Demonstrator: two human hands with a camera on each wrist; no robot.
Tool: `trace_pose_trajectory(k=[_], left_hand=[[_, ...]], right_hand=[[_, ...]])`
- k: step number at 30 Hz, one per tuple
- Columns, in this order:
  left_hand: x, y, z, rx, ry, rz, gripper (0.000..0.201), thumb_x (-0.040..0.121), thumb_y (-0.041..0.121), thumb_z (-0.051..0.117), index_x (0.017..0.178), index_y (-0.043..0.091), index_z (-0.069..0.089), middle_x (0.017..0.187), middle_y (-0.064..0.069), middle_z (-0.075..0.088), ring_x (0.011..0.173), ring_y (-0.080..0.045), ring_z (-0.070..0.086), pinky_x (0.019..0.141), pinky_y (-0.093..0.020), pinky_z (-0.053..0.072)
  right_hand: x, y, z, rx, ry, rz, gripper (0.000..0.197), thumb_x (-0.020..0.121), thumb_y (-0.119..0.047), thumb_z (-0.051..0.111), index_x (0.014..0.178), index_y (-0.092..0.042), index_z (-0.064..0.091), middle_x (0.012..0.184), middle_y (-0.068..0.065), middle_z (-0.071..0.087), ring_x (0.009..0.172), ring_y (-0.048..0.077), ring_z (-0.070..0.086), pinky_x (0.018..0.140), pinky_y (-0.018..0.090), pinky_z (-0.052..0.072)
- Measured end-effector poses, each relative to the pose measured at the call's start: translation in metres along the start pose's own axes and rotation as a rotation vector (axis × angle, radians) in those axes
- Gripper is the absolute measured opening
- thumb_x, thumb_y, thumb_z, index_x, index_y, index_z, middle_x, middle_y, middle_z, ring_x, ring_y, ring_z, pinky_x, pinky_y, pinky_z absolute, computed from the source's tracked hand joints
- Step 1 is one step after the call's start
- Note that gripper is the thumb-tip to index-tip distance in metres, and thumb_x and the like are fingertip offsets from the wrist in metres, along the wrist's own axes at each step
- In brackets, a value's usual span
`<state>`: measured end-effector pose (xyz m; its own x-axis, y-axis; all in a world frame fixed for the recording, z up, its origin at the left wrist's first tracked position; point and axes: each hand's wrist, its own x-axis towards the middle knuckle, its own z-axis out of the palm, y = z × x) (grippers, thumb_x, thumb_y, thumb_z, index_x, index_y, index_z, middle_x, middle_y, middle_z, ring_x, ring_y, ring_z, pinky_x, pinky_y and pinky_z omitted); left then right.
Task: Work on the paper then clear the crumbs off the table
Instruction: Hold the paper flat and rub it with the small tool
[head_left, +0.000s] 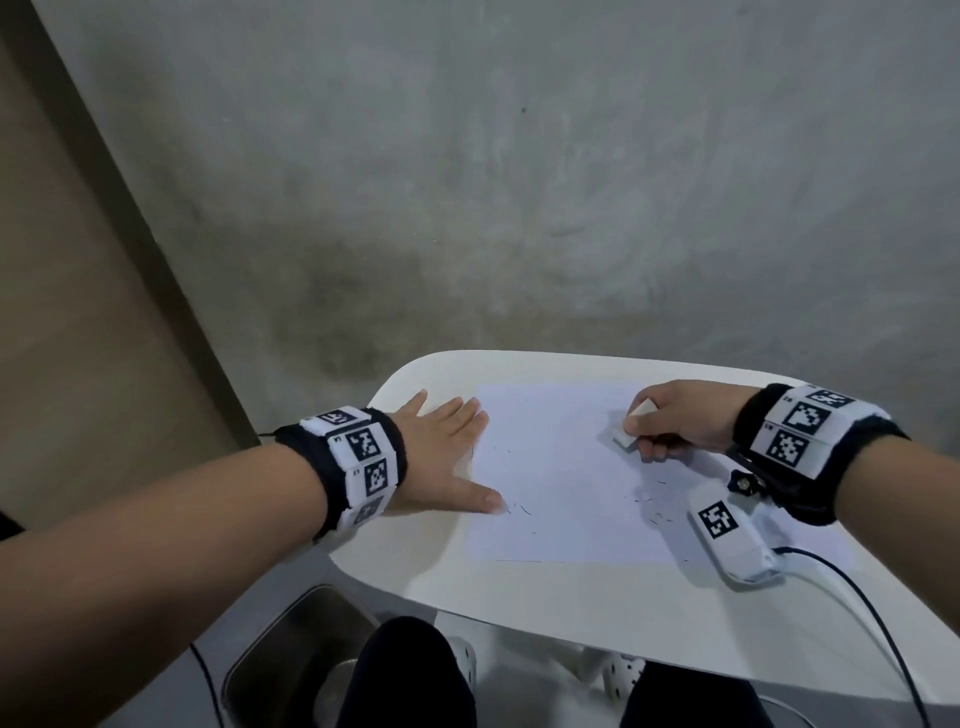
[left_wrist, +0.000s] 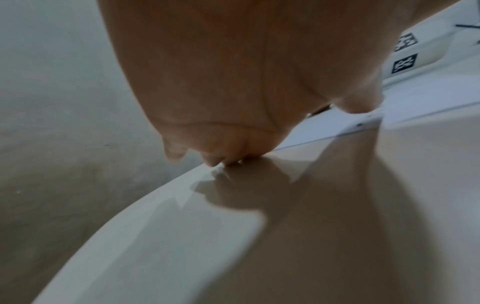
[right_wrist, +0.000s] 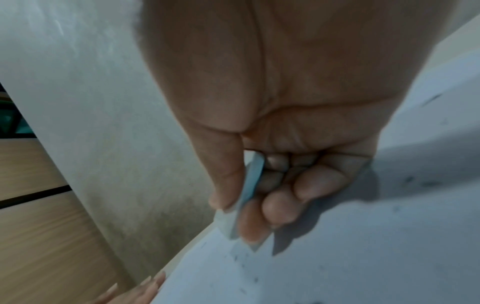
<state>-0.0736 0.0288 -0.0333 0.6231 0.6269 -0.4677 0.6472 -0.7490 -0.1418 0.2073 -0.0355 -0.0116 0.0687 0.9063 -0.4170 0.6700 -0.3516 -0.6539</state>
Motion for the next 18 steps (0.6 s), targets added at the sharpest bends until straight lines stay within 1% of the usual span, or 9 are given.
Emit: trace_pose_trajectory(k=[3, 6, 9, 10, 11, 12, 15, 16, 18], left_hand=[[-0.006, 0.028, 0.000, -0.018, -0.001, -0.006, 0.115, 0.077, 0.089, 0.020, 0.152, 0.011, -0.019, 0.160, -0.008, -0.023, 0.148, -0.019, -0.020, 0.120, -0.045, -0.009], [-0.010, 0.066, -0.004, -0.016, -0.001, 0.123, 0.114, 0.079, 0.087, 0.023, 0.151, 0.011, -0.020, 0.159, -0.010, -0.026, 0.147, -0.021, -0.023, 0.119, -0.046, -0.010], [-0.008, 0.087, -0.013, -0.064, -0.042, 0.311, 0.098, 0.087, 0.078, 0.024, 0.152, 0.019, -0.020, 0.159, -0.001, -0.027, 0.146, -0.015, -0.023, 0.118, -0.044, -0.014], [-0.005, 0.086, -0.018, -0.087, -0.030, 0.332, 0.093, 0.089, 0.075, 0.023, 0.152, 0.021, -0.020, 0.159, 0.002, -0.027, 0.146, -0.012, -0.022, 0.117, -0.043, -0.016], [-0.001, 0.080, -0.021, -0.104, -0.001, 0.300, 0.092, 0.090, 0.074, 0.022, 0.152, 0.022, -0.020, 0.159, 0.003, -0.026, 0.146, -0.011, -0.022, 0.117, -0.043, -0.016], [0.005, 0.070, -0.022, -0.116, 0.036, 0.219, 0.093, 0.090, 0.074, 0.022, 0.153, 0.020, -0.019, 0.159, 0.002, -0.025, 0.147, -0.012, -0.020, 0.118, -0.043, -0.015], [0.022, 0.037, -0.022, -0.146, 0.073, -0.093, 0.101, 0.087, 0.078, 0.023, 0.154, 0.011, -0.013, 0.161, -0.006, -0.019, 0.149, -0.016, -0.015, 0.120, -0.045, -0.008], [0.028, 0.030, -0.022, -0.162, 0.054, -0.159, 0.104, 0.085, 0.080, 0.022, 0.154, 0.009, -0.011, 0.162, -0.008, -0.017, 0.149, -0.018, -0.013, 0.120, -0.046, -0.007], [0.037, 0.027, -0.023, -0.184, 0.032, -0.194, 0.109, 0.082, 0.083, 0.022, 0.154, 0.008, -0.011, 0.162, -0.009, -0.016, 0.150, -0.019, -0.011, 0.120, -0.046, -0.006]], right_hand=[[-0.004, -0.001, 0.001, -0.024, 0.005, -0.013, 0.018, 0.096, -0.012, 0.052, 0.080, -0.007, 0.056, 0.059, 0.001, 0.064, 0.051, 0.012, 0.055, 0.043, 0.016, 0.040], [-0.005, -0.004, 0.002, -0.054, 0.004, -0.023, 0.021, 0.097, -0.012, 0.051, 0.077, -0.008, 0.056, 0.062, 0.003, 0.063, 0.054, 0.014, 0.054, 0.039, 0.013, 0.038], [-0.005, -0.005, 0.004, -0.031, 0.011, -0.023, 0.023, 0.097, -0.009, 0.050, 0.074, -0.009, 0.055, 0.058, 0.001, 0.062, 0.049, 0.011, 0.053, 0.038, 0.013, 0.037], [-0.005, -0.004, 0.004, -0.021, 0.014, -0.024, 0.023, 0.097, -0.009, 0.051, 0.074, -0.009, 0.055, 0.055, 0.000, 0.062, 0.046, 0.009, 0.053, 0.038, 0.013, 0.037], [-0.005, -0.004, 0.004, -0.020, 0.016, -0.026, 0.022, 0.096, -0.009, 0.051, 0.074, -0.009, 0.055, 0.054, -0.001, 0.062, 0.045, 0.008, 0.053, 0.039, 0.013, 0.037], [-0.005, -0.003, 0.003, -0.026, 0.014, -0.028, 0.022, 0.096, -0.009, 0.051, 0.074, -0.010, 0.056, 0.056, -0.001, 0.062, 0.046, 0.009, 0.053, 0.040, 0.013, 0.038], [-0.004, -0.003, 0.003, -0.061, -0.008, -0.028, 0.021, 0.096, -0.013, 0.052, 0.076, -0.011, 0.057, 0.065, 0.003, 0.064, 0.056, 0.016, 0.052, 0.046, 0.016, 0.039], [-0.004, -0.002, 0.003, -0.064, -0.007, -0.028, 0.019, 0.095, -0.015, 0.053, 0.078, -0.012, 0.057, 0.066, 0.003, 0.064, 0.057, 0.016, 0.053, 0.047, 0.017, 0.039], [-0.003, -0.001, 0.002, -0.065, -0.002, -0.031, 0.016, 0.095, -0.016, 0.053, 0.080, -0.012, 0.056, 0.064, 0.000, 0.065, 0.057, 0.014, 0.054, 0.047, 0.015, 0.039]])
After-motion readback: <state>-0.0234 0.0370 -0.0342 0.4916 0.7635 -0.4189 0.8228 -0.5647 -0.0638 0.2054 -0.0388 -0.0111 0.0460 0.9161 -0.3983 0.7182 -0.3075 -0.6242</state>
